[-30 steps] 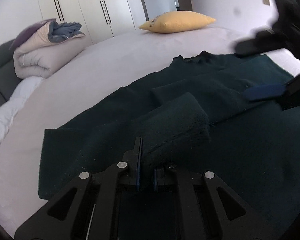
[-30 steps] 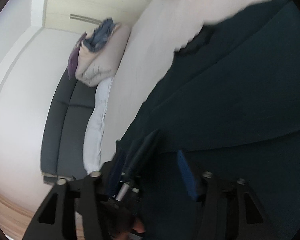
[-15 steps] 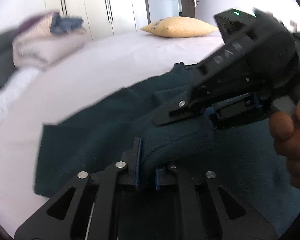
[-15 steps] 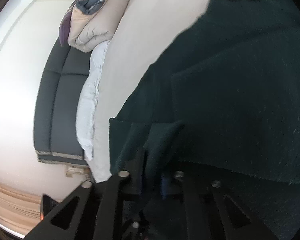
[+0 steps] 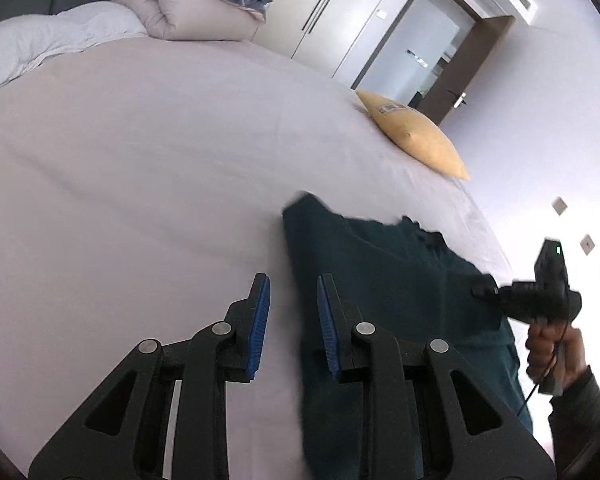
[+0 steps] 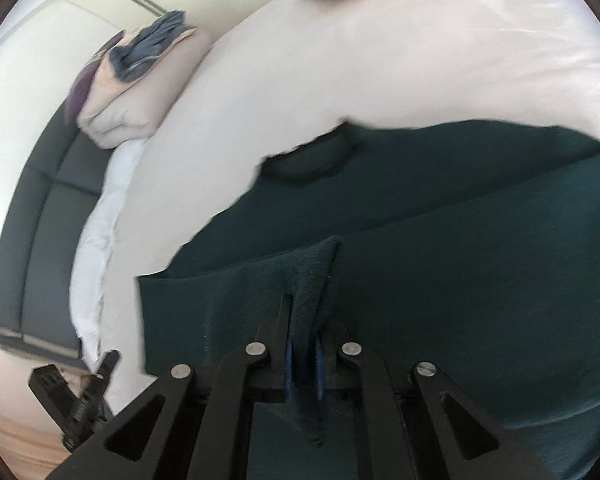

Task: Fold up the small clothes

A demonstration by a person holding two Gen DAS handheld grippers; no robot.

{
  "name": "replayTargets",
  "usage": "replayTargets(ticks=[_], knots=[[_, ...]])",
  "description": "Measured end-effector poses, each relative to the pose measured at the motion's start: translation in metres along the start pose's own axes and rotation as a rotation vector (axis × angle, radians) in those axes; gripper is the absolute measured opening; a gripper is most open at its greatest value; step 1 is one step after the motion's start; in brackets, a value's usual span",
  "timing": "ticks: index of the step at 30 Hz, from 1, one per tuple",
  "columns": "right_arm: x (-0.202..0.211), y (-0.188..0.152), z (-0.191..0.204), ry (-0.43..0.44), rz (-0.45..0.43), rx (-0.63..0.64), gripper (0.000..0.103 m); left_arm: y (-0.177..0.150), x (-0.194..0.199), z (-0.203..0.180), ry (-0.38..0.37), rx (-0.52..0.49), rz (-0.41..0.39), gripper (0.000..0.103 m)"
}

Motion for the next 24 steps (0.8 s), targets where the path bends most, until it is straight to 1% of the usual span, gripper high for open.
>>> replayTargets(ticks=[2,5,8,11,16,18,20,22,24], knots=[[0.004,0.001,-0.013,-0.036,-0.012,-0.003,0.009,0.010,-0.009,-0.002,0.005,-0.017,0.003,0.023],[0.011,-0.001,-0.032,-0.041,-0.005,-0.019,0.009,0.019,-0.021,-0.012,-0.002,-0.040,0.034,0.023],[0.013,-0.007,-0.037,-0.063,0.001,-0.011,0.009,0.025,-0.035,-0.026,-0.015,-0.065,0.064,0.023],[0.013,-0.002,-0.042,-0.092,0.004,-0.017,0.009,0.026,-0.050,-0.046,-0.012,-0.107,0.078,0.023],[0.013,0.004,-0.043,-0.135,0.008,-0.012,0.009,0.024,-0.074,-0.063,0.008,-0.146,0.108,0.023],[0.012,0.007,-0.046,-0.139,0.009,-0.018,0.009,0.020,-0.089,-0.067,0.036,-0.175,0.131,0.023],[0.010,0.006,-0.050,-0.147,0.009,-0.026,0.009,0.013,-0.106,-0.069,0.061,-0.201,0.160,0.023],[0.010,0.004,-0.057,-0.129,0.001,-0.050,0.009,0.003,-0.120,-0.068,0.089,-0.220,0.188,0.023],[0.012,0.003,-0.060,-0.127,-0.013,-0.058,0.009,-0.007,-0.125,-0.068,0.108,-0.249,0.183,0.023]])
Point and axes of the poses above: each gripper's, at about its wrist camera, not at the fingertips, and x roughly against the way its jaws point, z to its left, y to its top, the point moved 1 cm from there along -x, roughly the way its jaws point, and after that the axes turned 9 degrees about x, right-handed, at the moved point
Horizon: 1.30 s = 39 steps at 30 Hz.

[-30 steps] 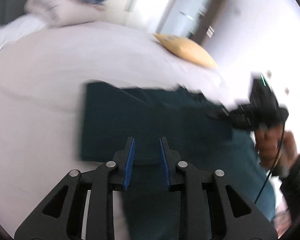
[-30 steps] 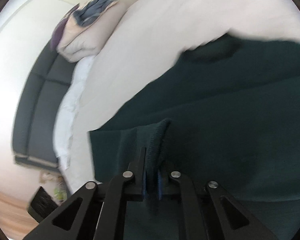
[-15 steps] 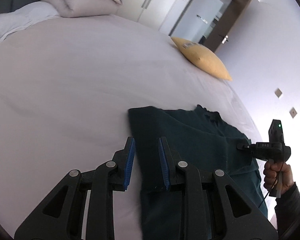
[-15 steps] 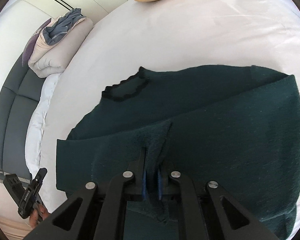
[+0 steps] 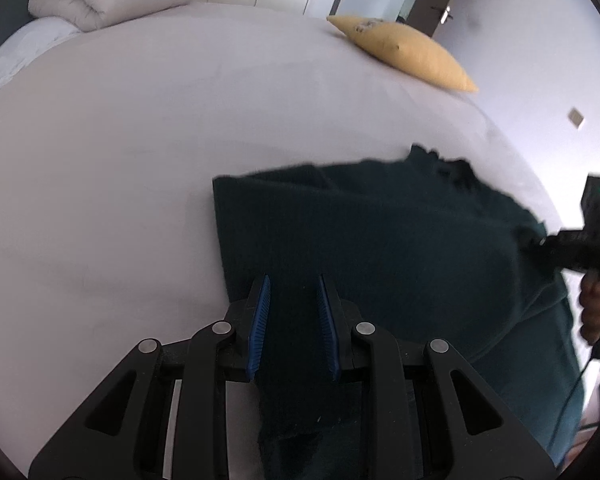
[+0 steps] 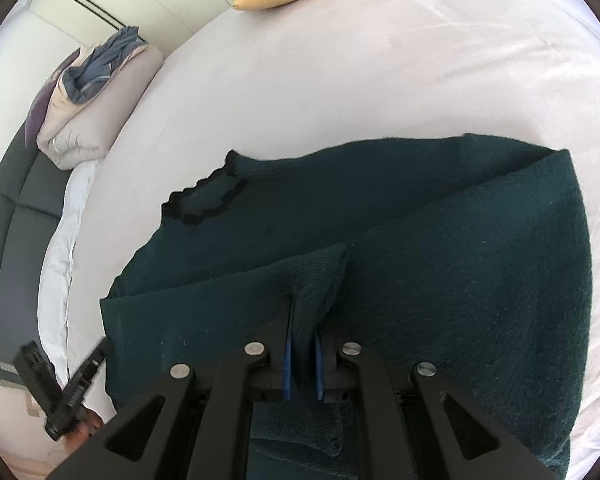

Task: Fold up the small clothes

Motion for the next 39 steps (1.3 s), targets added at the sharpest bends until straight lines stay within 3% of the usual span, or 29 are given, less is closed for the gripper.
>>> replayTargets(ticks=[3,8,9,11,16,25,28,29,31,33,34,36,38,39], knots=[[0.001,-0.001,-0.001,0.003,0.000,-0.009,0.009,-0.006,-0.004,-0.005,0.026,-0.035,-0.006,0.023],[0.009,-0.019,0.010,0.049,-0.005,-0.004,0.023,-0.012,-0.004,-0.012,0.041,-0.075,-0.002,0.023],[0.010,-0.022,0.013,0.035,-0.005,0.017,0.023,-0.014,-0.004,-0.015,0.052,-0.086,-0.001,0.023],[0.011,-0.025,0.015,-0.002,-0.002,0.041,0.011,-0.016,-0.003,-0.021,0.075,-0.113,0.003,0.023],[0.017,-0.017,-0.001,-0.029,-0.019,-0.016,0.009,-0.024,-0.008,-0.032,0.128,-0.182,0.013,0.023],[0.013,-0.022,-0.017,0.000,-0.048,-0.051,0.006,-0.032,-0.001,-0.035,0.155,-0.223,-0.001,0.023],[0.027,-0.024,-0.008,-0.091,-0.051,-0.032,0.015,-0.035,-0.005,-0.033,0.157,-0.229,0.002,0.023],[0.040,-0.026,-0.002,-0.153,-0.082,-0.023,0.019,-0.035,-0.006,-0.032,0.151,-0.220,0.000,0.023],[0.062,-0.027,0.016,-0.194,-0.172,0.016,0.019,-0.034,-0.011,-0.035,0.156,-0.219,-0.002,0.023],[0.069,-0.029,0.037,-0.136,-0.207,0.078,0.019,-0.037,-0.011,-0.038,0.176,-0.241,-0.011,0.023],[0.066,-0.031,0.051,-0.066,-0.210,0.116,0.019,-0.037,-0.012,-0.039,0.181,-0.247,-0.015,0.023],[0.052,-0.032,0.063,0.012,-0.167,0.155,0.026,-0.038,-0.012,-0.039,0.178,-0.244,-0.021,0.023],[0.026,-0.034,0.057,0.019,-0.098,0.145,0.041,-0.038,-0.011,-0.038,0.176,-0.245,-0.027,0.023],[0.012,-0.035,0.044,0.043,-0.052,0.107,0.042,-0.040,-0.009,-0.038,0.180,-0.252,-0.030,0.023]])
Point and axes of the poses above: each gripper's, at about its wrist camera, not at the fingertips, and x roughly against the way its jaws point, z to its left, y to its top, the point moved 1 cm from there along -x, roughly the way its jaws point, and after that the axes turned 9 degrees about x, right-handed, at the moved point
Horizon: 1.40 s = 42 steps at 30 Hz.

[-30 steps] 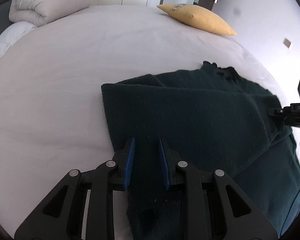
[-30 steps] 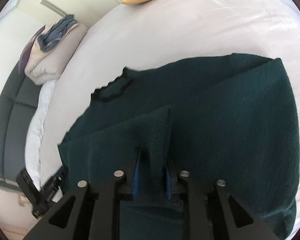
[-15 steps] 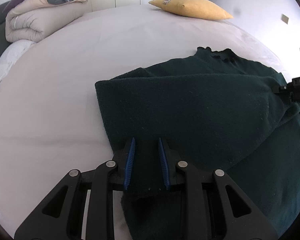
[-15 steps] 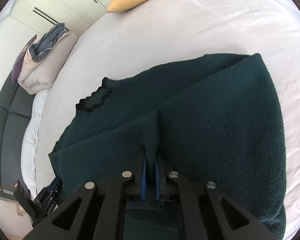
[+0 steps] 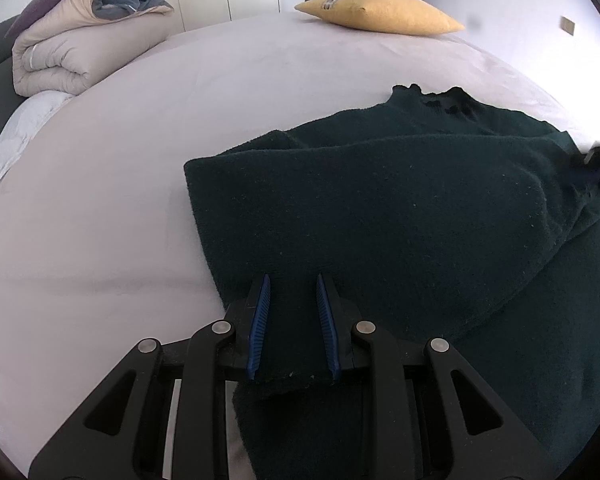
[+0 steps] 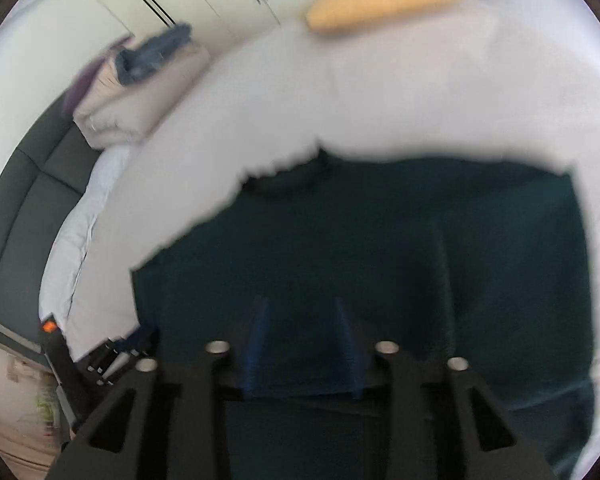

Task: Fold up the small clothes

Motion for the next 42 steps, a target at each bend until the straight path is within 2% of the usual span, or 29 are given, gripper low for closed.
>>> replayTargets(ticks=[1,2,4,6,8,10,11,12,13,14,17,19,23,26,29,31,38,39,42], knots=[[-0.008,-0.007,-0.016,0.022,0.016,-0.061,0.028,-0.002,0.003,0.000,0.005,-0.006,-0.002,0.023],[-0.005,-0.015,-0.030,0.054,-0.025,-0.113,0.016,-0.006,0.009,0.000,0.005,-0.008,-0.008,0.023],[0.006,-0.029,-0.044,0.113,-0.055,-0.163,0.015,-0.015,0.019,0.002,-0.016,0.002,-0.007,0.024],[0.026,-0.049,-0.050,0.111,-0.069,-0.181,0.015,-0.027,0.035,0.008,-0.069,0.037,0.000,0.024],[0.053,-0.075,-0.048,0.048,-0.090,-0.162,0.045,-0.042,0.050,0.019,-0.120,0.098,0.032,0.027],[0.091,-0.102,-0.050,0.048,-0.150,-0.169,0.053,-0.063,0.071,0.036,-0.197,0.209,0.061,0.027],[0.106,-0.115,-0.051,0.061,-0.170,-0.170,0.055,-0.072,0.079,0.041,-0.223,0.243,0.061,0.035],[0.122,-0.131,-0.052,0.068,-0.186,-0.173,0.056,-0.084,0.092,0.049,-0.252,0.282,0.058,0.064],[0.137,-0.143,-0.053,0.071,-0.196,-0.174,0.058,-0.098,0.105,0.055,-0.278,0.320,0.053,0.077],[0.152,-0.161,-0.052,0.082,-0.211,-0.169,0.062,-0.111,0.116,0.060,-0.310,0.354,0.045,0.086],[0.180,-0.205,-0.051,0.099,-0.234,-0.149,0.067,-0.148,0.141,0.073,-0.363,0.431,0.089,0.086],[0.189,-0.229,-0.051,0.099,-0.226,-0.143,0.067,-0.173,0.153,0.078,-0.426,0.481,0.136,0.086],[0.197,-0.261,-0.054,0.102,-0.241,-0.163,0.067,-0.210,0.171,0.068,-0.458,0.456,0.189,0.086],[0.197,-0.269,-0.057,0.121,-0.261,-0.194,0.069,-0.234,0.181,0.062,-0.494,0.452,0.206,0.086],[0.199,-0.276,-0.052,0.126,-0.264,-0.191,0.069,-0.242,0.181,0.057,-0.502,0.440,0.221,0.085],[0.197,-0.276,-0.048,0.137,-0.261,-0.185,0.069,-0.234,0.172,0.053,-0.519,0.442,0.237,0.084],[0.205,-0.285,-0.037,0.168,-0.281,-0.167,0.069,-0.234,0.160,0.038,-0.618,0.432,0.339,0.084],[0.206,-0.286,-0.035,0.175,-0.283,-0.165,0.069,-0.236,0.157,0.032,-0.654,0.438,0.361,0.084],[0.208,-0.286,-0.031,0.184,-0.287,-0.155,0.069,-0.239,0.152,0.025,-0.696,0.466,0.377,0.084]])
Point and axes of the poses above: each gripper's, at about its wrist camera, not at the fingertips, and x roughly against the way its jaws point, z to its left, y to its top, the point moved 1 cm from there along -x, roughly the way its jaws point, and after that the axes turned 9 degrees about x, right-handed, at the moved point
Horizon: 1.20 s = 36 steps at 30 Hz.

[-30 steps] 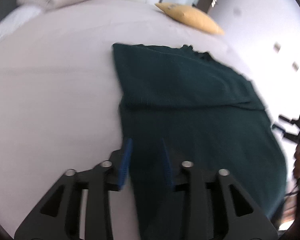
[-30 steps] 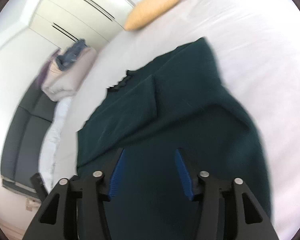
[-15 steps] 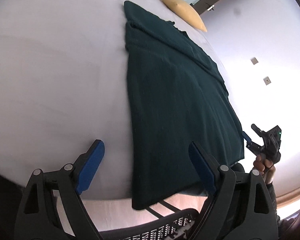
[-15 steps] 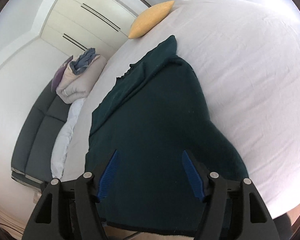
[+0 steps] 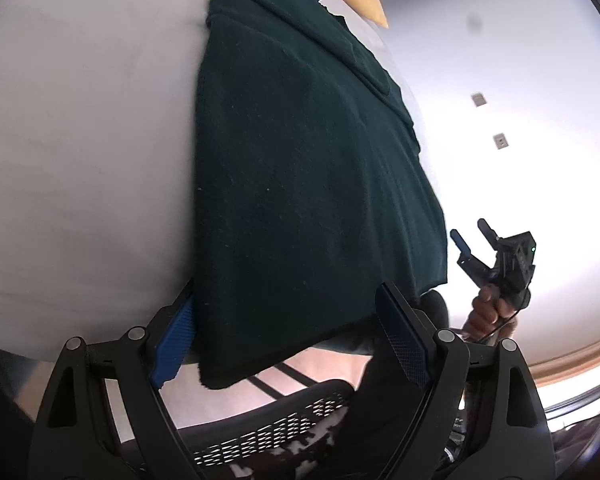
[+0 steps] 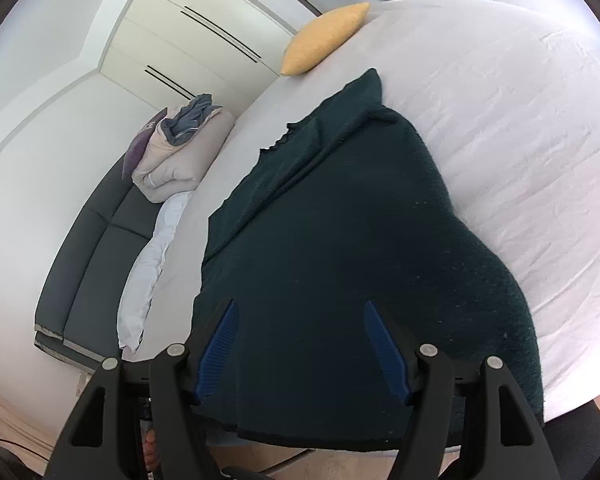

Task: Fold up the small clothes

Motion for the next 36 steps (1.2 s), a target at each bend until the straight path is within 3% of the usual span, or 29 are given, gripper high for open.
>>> replayTargets(ticks=[2,4,8,12,16,21,22,24,27,33,35,36], knots=[[0.002,0.000,0.003,0.010,0.000,0.008,0.069,0.003,0.000,0.006,-0.046,0.043,-0.006,0.082],[0.008,0.001,0.004,0.014,-0.006,0.011,0.069,0.005,0.006,0.020,-0.096,0.107,-0.006,0.072],[0.020,0.001,-0.005,-0.015,-0.008,0.008,0.069,0.010,0.005,0.038,-0.105,0.172,-0.006,0.033],[0.037,0.003,-0.024,-0.089,-0.002,-0.005,0.069,0.015,-0.001,0.035,-0.091,0.158,-0.002,0.032],[0.053,0.003,-0.047,-0.172,0.026,-0.023,0.069,0.018,-0.009,0.025,-0.089,0.144,0.001,0.043],[0.042,-0.009,-0.073,-0.217,0.163,-0.051,0.069,0.020,-0.012,0.013,-0.037,0.095,0.000,0.043],[0.040,-0.011,-0.073,-0.216,0.181,-0.040,0.069,0.021,-0.012,0.012,-0.031,0.086,0.003,0.041],[0.038,-0.012,-0.071,-0.226,0.200,-0.013,0.069,0.020,-0.014,0.008,-0.004,0.065,0.006,0.025],[0.039,-0.012,-0.074,-0.222,0.218,-0.028,0.067,0.019,-0.018,0.007,0.022,0.056,0.010,0.010],[0.036,-0.018,-0.077,-0.219,0.291,-0.034,0.063,0.014,-0.013,0.007,0.029,0.025,0.010,0.008],[0.033,-0.020,-0.073,-0.201,0.310,-0.026,0.056,0.013,-0.010,0.007,0.019,0.022,0.008,0.008],[0.031,-0.021,-0.072,-0.194,0.319,-0.023,0.044,0.014,-0.011,0.006,0.015,0.024,0.007,0.008]])
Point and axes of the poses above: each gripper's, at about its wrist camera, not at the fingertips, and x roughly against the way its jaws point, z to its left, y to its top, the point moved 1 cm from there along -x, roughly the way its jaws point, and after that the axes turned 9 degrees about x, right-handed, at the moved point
